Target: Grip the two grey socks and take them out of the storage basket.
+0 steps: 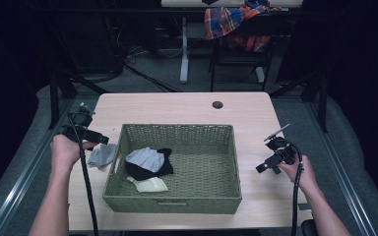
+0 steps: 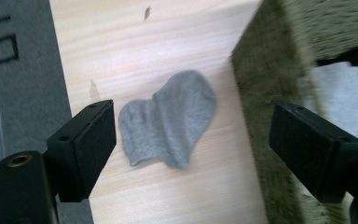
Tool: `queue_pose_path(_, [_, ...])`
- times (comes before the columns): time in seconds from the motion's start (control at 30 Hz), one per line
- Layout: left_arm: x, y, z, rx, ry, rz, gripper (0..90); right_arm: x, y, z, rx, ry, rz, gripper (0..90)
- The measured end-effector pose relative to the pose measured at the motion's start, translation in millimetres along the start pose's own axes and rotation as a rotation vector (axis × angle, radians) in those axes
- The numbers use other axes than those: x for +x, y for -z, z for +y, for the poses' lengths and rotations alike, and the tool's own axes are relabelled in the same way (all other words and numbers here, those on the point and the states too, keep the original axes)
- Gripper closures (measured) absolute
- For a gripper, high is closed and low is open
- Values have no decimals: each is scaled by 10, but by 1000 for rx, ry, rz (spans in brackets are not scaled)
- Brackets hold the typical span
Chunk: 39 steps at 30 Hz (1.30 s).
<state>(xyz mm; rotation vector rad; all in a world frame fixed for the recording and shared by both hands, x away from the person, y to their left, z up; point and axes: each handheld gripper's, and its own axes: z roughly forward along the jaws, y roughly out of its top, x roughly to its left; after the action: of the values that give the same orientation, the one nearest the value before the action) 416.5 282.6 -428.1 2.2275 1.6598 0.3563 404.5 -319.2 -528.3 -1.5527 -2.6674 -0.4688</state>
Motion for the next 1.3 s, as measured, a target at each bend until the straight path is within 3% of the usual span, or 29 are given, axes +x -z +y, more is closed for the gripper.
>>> queue_pose_path(0.17, [-223,82,76,-19,-58,-2,101,14,-13,-8,-21,-16,-7,50])
queue_pose_path(0.2, [-319,76,104,-23,-78,-5,87,13,-12,-9,-22,-15,-7,50])
queue_pose_path(0.3, [-395,64,128,-24,-93,-14,74,12,-12,-10,-21,-15,-7,50])
queue_pose_path(0.47, [-654,-21,172,-30,-145,-37,62,9,-12,-13,-25,-18,1,50])
queue_pose_path(0.77, [-876,-218,148,-4,-190,-64,68,11,-15,-12,-21,-17,-5,50])
queue_pose_path(1.03, [-1069,-391,162,38,-244,-89,188,2,-2,-6,-3,-1,-3,51])
queue_pose_path(1.1, [-1090,-415,165,44,-251,-92,210,14,-15,-14,-26,-19,-3,51])
queue_pose_path(1.3, [-1139,-596,143,117,-268,-109,451,12,-14,-19,-24,-20,-3,51])
